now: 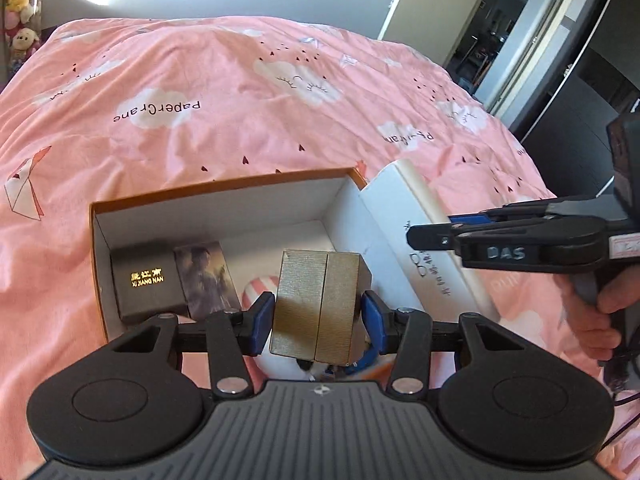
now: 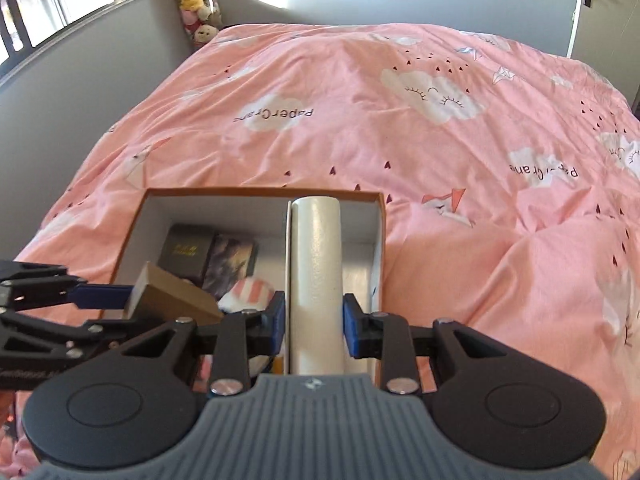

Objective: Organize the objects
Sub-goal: 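Lower the tan box with the left tool while the right lowers the white box inside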

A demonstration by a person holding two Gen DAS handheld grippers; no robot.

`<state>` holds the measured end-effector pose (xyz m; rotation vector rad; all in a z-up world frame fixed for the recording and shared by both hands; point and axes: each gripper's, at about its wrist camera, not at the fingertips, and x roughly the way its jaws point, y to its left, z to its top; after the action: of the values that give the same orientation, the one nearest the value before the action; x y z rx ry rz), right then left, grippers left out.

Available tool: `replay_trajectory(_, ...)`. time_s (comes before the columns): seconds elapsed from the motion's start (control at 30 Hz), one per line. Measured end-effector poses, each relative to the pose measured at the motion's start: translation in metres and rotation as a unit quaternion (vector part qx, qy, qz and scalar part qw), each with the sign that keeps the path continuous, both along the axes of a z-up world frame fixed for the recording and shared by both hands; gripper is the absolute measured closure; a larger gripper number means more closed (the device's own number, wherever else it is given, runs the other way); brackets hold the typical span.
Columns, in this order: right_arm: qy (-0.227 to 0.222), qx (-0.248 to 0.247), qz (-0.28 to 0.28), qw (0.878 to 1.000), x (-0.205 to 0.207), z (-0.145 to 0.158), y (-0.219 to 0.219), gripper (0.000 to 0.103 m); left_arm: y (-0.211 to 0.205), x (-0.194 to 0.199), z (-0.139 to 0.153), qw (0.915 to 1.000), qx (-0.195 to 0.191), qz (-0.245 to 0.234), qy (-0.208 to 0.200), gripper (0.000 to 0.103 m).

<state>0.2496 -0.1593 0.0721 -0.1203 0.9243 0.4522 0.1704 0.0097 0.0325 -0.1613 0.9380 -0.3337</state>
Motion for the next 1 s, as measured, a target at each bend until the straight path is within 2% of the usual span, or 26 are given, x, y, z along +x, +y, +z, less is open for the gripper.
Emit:
replay_trajectory(0.07,-0.006,-0.015,0.001,1.0,0.015,-0.012,0.009,0.072,0.001,0.011,-0.005,1.0,-0.003,0.005,0.004,0.049)
replay_trajectory(0.2,0.013,-0.038,-0.001,0.999,0.042,-0.045,0.026,0.072,0.002,0.027,-0.016,0.9998,-0.008,0.011,0.013,0.049)
replay_trajectory(0.43,0.03,-0.089,-0.008,0.996,0.057,-0.086,0.041,0.072,0.006,0.045,-0.029,0.9998,-0.002,0.012,0.015,0.05)
replay_trajectory(0.7,0.047,-0.13,-0.013,0.99,0.059,-0.106,0.05,0.072,0.009,0.052,-0.04,0.9995,-0.011,0.011,0.028,0.05)
replay_trajectory(1.0,0.066,-0.162,-0.003,0.985,0.062,-0.109,0.059,0.073,0.013,0.05,-0.041,0.9993,-0.01,0.014,0.033,0.05)
